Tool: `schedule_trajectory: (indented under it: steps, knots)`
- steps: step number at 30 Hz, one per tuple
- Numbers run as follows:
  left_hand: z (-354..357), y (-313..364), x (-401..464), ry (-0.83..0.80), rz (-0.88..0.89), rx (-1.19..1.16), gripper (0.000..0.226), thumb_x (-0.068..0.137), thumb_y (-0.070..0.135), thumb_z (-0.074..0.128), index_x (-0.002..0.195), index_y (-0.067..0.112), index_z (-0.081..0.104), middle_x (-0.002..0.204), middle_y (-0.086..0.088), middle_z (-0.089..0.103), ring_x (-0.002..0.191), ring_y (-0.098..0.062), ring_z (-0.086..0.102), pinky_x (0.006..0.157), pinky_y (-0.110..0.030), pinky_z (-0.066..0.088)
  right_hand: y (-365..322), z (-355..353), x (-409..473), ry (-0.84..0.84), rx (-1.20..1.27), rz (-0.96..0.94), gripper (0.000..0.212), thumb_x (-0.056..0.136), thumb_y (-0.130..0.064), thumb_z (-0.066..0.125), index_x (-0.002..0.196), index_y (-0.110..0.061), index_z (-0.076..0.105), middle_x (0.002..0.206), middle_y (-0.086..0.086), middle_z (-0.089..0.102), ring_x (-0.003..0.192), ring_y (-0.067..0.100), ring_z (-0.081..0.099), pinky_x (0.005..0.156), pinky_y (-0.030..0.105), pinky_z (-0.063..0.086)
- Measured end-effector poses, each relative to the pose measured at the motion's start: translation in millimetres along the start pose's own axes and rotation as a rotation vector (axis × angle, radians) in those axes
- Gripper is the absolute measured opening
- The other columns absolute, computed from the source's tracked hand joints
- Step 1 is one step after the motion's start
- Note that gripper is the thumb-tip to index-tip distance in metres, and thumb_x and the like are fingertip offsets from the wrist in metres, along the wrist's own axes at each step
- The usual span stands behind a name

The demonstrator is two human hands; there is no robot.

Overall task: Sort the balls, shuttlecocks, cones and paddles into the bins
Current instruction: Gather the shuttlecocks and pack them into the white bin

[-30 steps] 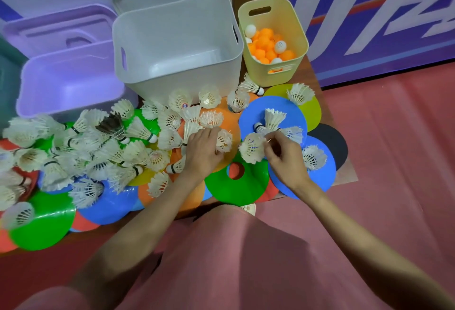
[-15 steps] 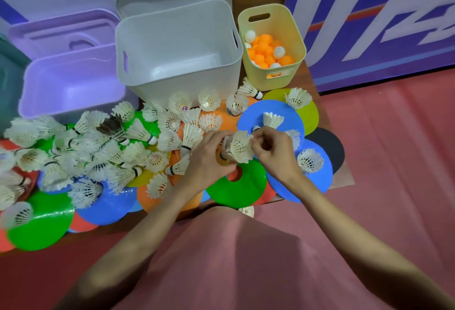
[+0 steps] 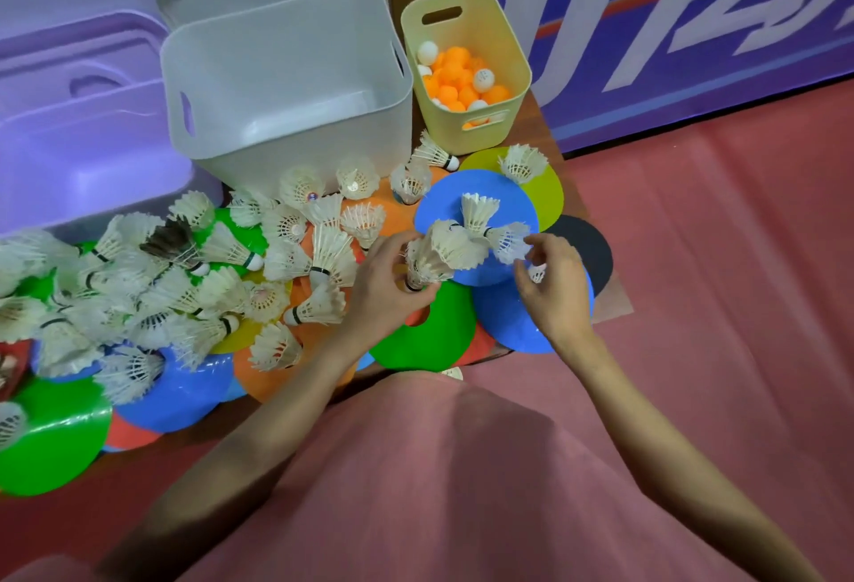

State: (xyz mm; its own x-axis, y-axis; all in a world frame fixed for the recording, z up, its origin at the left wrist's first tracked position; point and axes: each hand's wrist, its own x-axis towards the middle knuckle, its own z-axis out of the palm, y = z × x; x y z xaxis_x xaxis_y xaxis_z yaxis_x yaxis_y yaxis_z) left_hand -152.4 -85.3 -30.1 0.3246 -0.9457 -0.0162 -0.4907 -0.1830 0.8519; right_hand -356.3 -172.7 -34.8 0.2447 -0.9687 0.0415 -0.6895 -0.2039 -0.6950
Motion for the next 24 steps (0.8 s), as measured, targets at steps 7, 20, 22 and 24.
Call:
schedule_trajectory:
  steps: [7,20,22,24]
  knots:
    - [9,2,6,-0.054,0.017,0.0,0.062,0.072,0.016,0.081,0.127,0.018,0.053,0.113,0.006,0.047,0.101,0.014,0.049,0.08,-0.008,0.047,26,-10,-8,-0.116,-0.633,-0.135,0.026,0.047,0.003,0.073,0.053,-0.008,0.051,0.049,0.003,0.046,0.064,0.029,0.045,0.059,0.032,0.022]
    - [0,0,20,-0.047,0.007,0.066,0.064,0.072,0.023,0.08,0.129,0.022,0.052,0.113,0.008,0.045,0.094,0.003,0.048,0.083,-0.029,0.053,-33,-36,8,0.252,-0.021,-0.233,0.007,0.082,-0.008,0.063,0.078,-0.015,0.063,0.076,-0.006,0.063,0.076,0.014,0.051,0.073,0.029,0.028]
    - [-2,-2,21,-0.046,0.003,0.077,0.064,0.071,0.029,0.079,0.129,0.024,0.052,0.113,0.01,0.045,0.099,-0.006,0.051,0.084,-0.035,0.054,-47,-36,11,0.275,0.117,-0.275,0.007,0.084,-0.009,0.065,0.08,-0.014,0.064,0.078,-0.007,0.063,0.077,0.01,0.052,0.076,0.028,0.032]
    - [-5,-3,22,-0.047,0.006,0.083,0.065,0.07,0.032,0.078,0.129,0.025,0.052,0.113,0.011,0.045,0.102,-0.01,0.053,0.084,-0.038,0.054,-54,-30,13,0.226,0.169,-0.332,0.006,0.084,-0.009,0.066,0.079,-0.014,0.064,0.078,-0.006,0.064,0.077,0.009,0.053,0.077,0.028,0.034]
